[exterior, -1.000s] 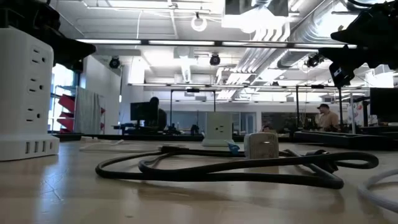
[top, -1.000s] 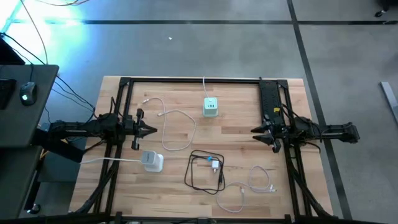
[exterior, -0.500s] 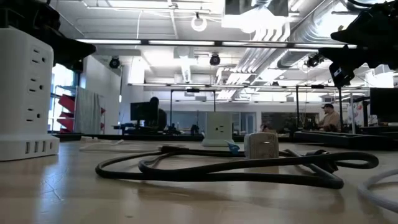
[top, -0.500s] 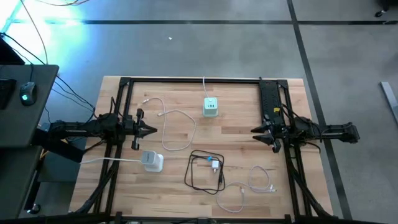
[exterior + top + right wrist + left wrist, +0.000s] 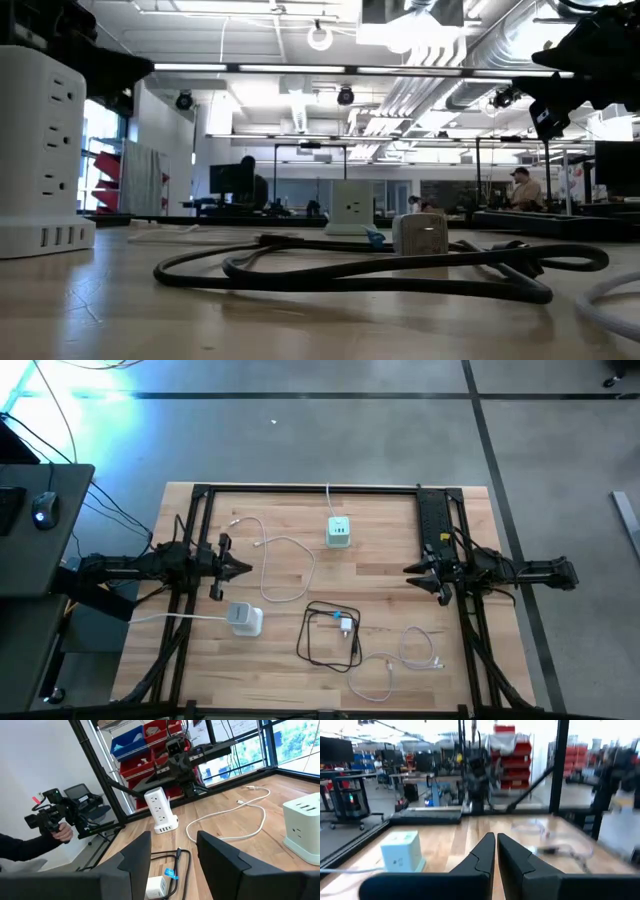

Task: Insert USB
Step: Insert the top white charger cable into the green outlet extension

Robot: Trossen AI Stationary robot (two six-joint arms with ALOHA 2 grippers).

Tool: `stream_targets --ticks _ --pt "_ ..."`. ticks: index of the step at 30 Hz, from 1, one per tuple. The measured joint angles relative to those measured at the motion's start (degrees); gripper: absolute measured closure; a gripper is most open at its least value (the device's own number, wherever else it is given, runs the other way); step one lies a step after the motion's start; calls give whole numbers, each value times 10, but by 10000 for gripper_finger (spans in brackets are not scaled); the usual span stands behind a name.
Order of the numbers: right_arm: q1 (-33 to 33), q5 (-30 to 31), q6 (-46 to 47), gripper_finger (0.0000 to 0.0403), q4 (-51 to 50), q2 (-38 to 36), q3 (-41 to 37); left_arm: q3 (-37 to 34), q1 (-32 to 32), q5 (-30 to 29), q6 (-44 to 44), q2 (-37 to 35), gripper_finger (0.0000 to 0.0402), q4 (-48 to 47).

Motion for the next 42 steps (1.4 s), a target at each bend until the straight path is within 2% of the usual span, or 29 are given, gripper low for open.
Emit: stream_targets --ticks 2,5,10,14,16,18,23,28,32,37,42 --pt "0 0 -56 258 0 0 0 0 1 -24 -17 4 401 40" --pt "0 0 -124 258 0 0 0 26 2 -99 -43 21 401 60" --pt "0 0 -169 258 0 0 0 124 2 -237 -97 113 401 -53" --pt "0 0 -169 258 0 0 0 211 3 -408 -105 216 401 -123" --pt "0 0 -174 258 0 0 0 244 3 -433 -88 261 401 -147" --pt "0 0 -184 258 0 0 0 277 10 -417 -92 307 401 -156" --pt "0 0 -188 258 0 0 0 361 49 -303 -120 425 401 -223" --pt "0 0 -188 258 0 0 0 471 133 -283 -196 552 399 -397" --pt "0 0 -188 258 0 0 0 541 224 -217 -204 639 385 -506" --pt "0 0 -188 258 0 0 0 571 310 -123 -160 718 352 -562" --pt "0 0 -188 258 0 0 0 572 360 -144 -101 777 329 -585"
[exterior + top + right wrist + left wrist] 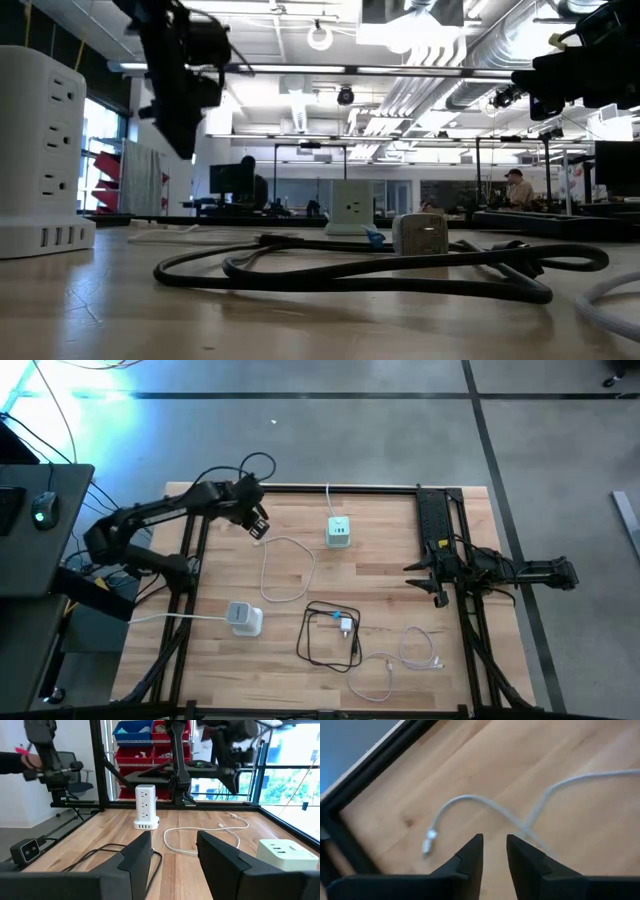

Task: Insert USB
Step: Insert the top white charger cable into the green outlet extension

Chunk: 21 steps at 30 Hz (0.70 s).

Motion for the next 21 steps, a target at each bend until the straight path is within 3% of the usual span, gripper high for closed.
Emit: stream_targets --ticks 6,14,21 --pt "0 0 0 258 0 0 0 0 59 34 12 81 301 -11" --pt "0 0 0 258 0 0 0 0 102 -87 58 172 255 -48" --pt "0 0 0 258 0 0 0 0 125 -92 87 232 245 -47"
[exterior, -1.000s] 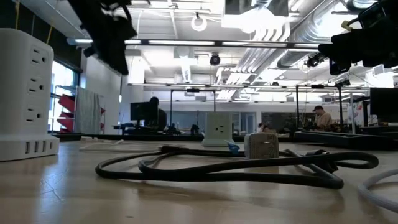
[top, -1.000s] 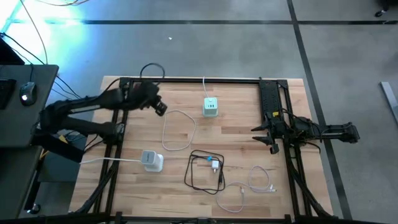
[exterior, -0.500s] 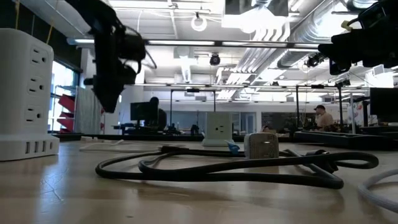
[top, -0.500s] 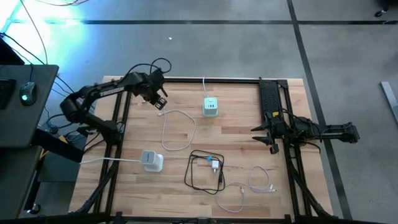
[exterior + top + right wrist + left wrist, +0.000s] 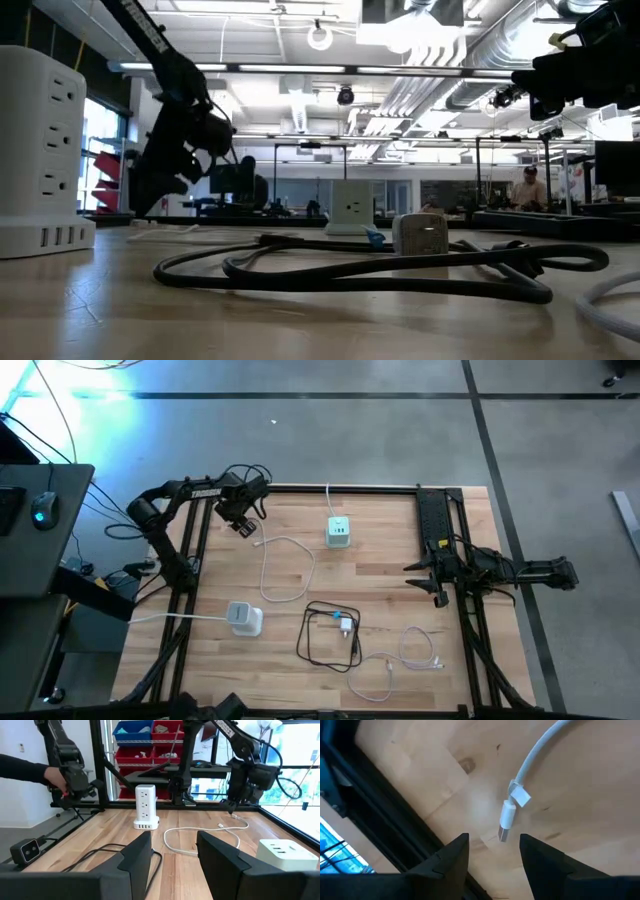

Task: Insert USB
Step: Insert the top white charger cable into the green outlet extension

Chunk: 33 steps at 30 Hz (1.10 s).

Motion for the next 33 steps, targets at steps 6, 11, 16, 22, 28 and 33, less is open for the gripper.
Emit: stream_targets --ticks 6,11,16,22,28,33 --pt "0 0 0 258 0 0 0 0 5 -5 12 34 252 19" --pt "0 0 0 258 0 0 0 1 2 -12 15 37 271 22" --pt "0 0 -6 258 0 0 0 0 3 -9 22 38 291 30" --pt "0 0 -11 258 0 0 0 0 5 2 28 38 361 39" --pt "0 0 -11 258 0 0 0 2 -16 -1 24 35 396 33" --pt "0 0 -11 258 0 0 0 31 -74 -11 6 10 399 1"
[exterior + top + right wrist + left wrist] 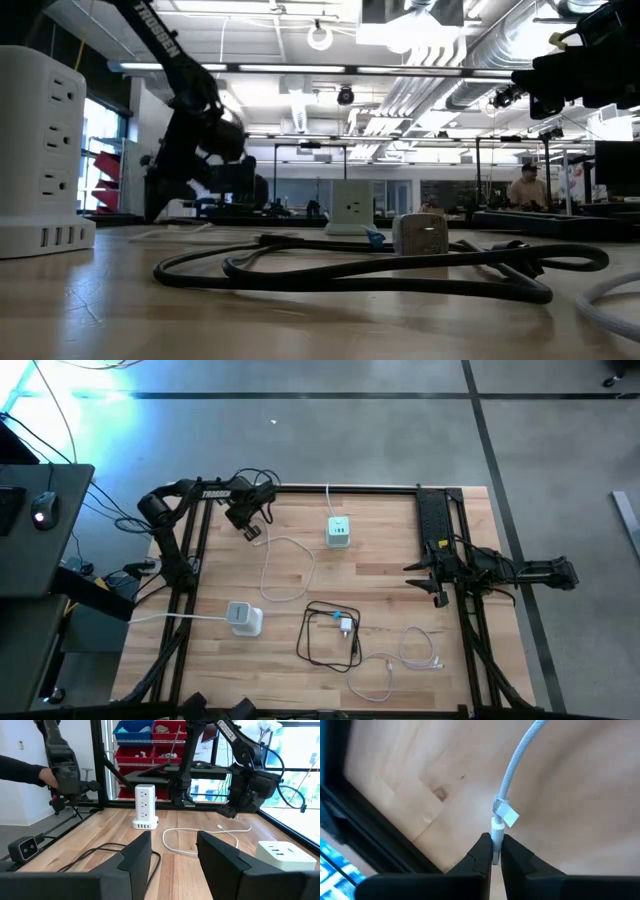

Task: Insert USB
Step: Insert the top white charger cable into the green outlet extension

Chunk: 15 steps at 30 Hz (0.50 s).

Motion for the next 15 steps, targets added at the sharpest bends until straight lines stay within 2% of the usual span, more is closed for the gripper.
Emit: stream_targets --ticks 6,10,15 --pt "0 6 0 258 14 0 0 50 -75 15 -20 -59 400 -3" --pt "0 6 21 258 29 0 0 79 -119 76 -41 -105 401 15" --pt "0 3 70 258 69 0 0 82 -166 158 -61 -158 401 85"
